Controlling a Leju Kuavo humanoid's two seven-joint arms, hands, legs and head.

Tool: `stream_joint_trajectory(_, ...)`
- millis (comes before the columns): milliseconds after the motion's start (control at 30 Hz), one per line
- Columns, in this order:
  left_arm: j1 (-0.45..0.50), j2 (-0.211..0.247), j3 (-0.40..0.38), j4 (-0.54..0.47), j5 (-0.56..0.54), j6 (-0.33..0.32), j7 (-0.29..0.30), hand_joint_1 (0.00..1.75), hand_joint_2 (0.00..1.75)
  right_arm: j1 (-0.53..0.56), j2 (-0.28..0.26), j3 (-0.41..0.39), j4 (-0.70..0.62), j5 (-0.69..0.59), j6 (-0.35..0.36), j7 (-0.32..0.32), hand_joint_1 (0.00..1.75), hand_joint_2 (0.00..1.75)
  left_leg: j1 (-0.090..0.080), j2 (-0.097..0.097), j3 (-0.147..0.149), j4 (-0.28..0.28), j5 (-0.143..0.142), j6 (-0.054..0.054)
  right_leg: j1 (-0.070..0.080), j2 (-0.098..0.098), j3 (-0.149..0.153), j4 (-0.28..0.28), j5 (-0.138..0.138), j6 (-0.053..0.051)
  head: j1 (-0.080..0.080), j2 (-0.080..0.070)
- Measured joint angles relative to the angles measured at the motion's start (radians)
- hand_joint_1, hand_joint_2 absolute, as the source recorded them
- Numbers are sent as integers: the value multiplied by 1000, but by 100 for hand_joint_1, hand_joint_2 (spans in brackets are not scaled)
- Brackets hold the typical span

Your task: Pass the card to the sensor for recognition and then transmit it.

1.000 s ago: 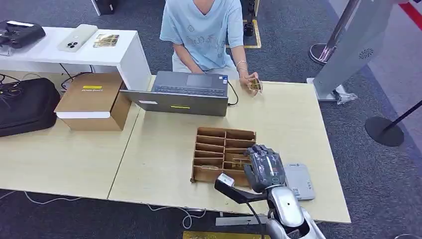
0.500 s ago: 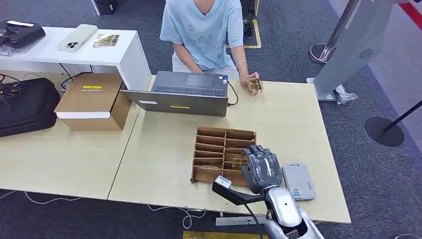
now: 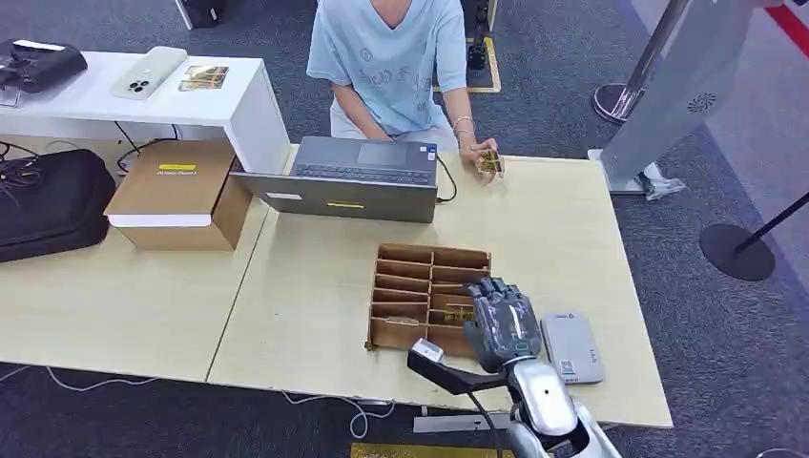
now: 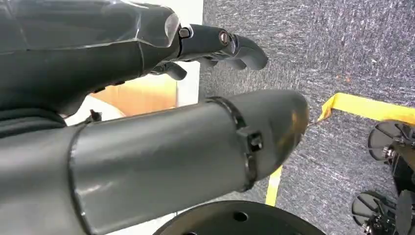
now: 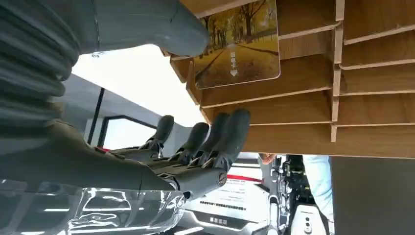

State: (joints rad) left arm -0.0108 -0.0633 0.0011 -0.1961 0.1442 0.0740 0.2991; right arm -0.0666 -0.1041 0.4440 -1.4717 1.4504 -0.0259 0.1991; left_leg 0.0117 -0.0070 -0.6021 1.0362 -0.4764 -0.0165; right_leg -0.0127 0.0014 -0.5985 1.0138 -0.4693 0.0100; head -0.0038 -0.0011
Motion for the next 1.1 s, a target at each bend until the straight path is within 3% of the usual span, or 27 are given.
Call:
stream_joint_trajectory(67, 0, 0, 0, 0, -2, -2, 0, 0, 0, 2, 0, 0, 0, 0, 1, 3, 75, 175, 0, 0, 0, 0, 0, 0, 0, 0, 0, 0, 0, 0, 0, 0)
stream_joint_trajectory(133, 0, 0, 0, 0, -11, -6, 0, 0, 0, 4, 0, 0, 0, 6, 5, 6, 98, 175, 0, 0, 0, 0, 0, 0, 0, 0, 0, 0, 0, 0, 0, 0)
stream_joint_trajectory(167, 0, 1, 0, 0, -14, -9, 0, 0, 0, 5, 0, 0, 0, 8, 6, 6, 119, 175, 0, 0, 0, 0, 0, 0, 0, 0, 0, 0, 0, 0, 0, 0)
stream_joint_trajectory(267, 0, 2, 0, 0, -10, -14, 2, 0, 0, 5, 0, 0, 0, 16, 13, 6, 133, 175, 0, 0, 0, 0, 0, 0, 0, 0, 0, 0, 0, 0, 0, 0)
stream_joint_trajectory(467, 1, 8, 4, 0, 11, -25, -15, 0, 0, 3, 0, 7, 3, 16, 15, 0, 134, 175, 0, 0, 0, 0, 0, 0, 0, 0, 0, 0, 0, 0, 0, 0)
stream_joint_trajectory(600, 1, 10, 4, 0, 0, -5, 11, 0, 0, 6, 0, 7, -1, 16, 14, 0, 133, 175, 0, 0, 0, 0, 0, 0, 0, 0, 0, 0, 0, 0, 0, 0)
stream_joint_trajectory(733, 6, 14, 6, 0, 15, -39, -16, 0, 0, 9, 1, 7, -2, 18, 14, -4, 133, 175, 0, 0, 0, 0, 0, 0, 0, 0, 0, 0, 0, 0, 0, 0)
stream_joint_trajectory(933, 7, 14, 11, 0, 33, -40, -16, 0, 0, 2, 9, 8, 12, 32, 1, -3, 134, 175, 0, 0, 1, 0, 0, 0, 0, 0, 1, 0, 0, 0, 0, 0)
stream_joint_trajectory(1100, 3, 15, 27, 0, 48, -31, 5, 0, 0, -7, 9, 9, 12, -47, 15, -49, 140, 175, 0, 0, 1, 0, 0, 0, 0, 0, 1, 0, 0, 0, 0, 0)
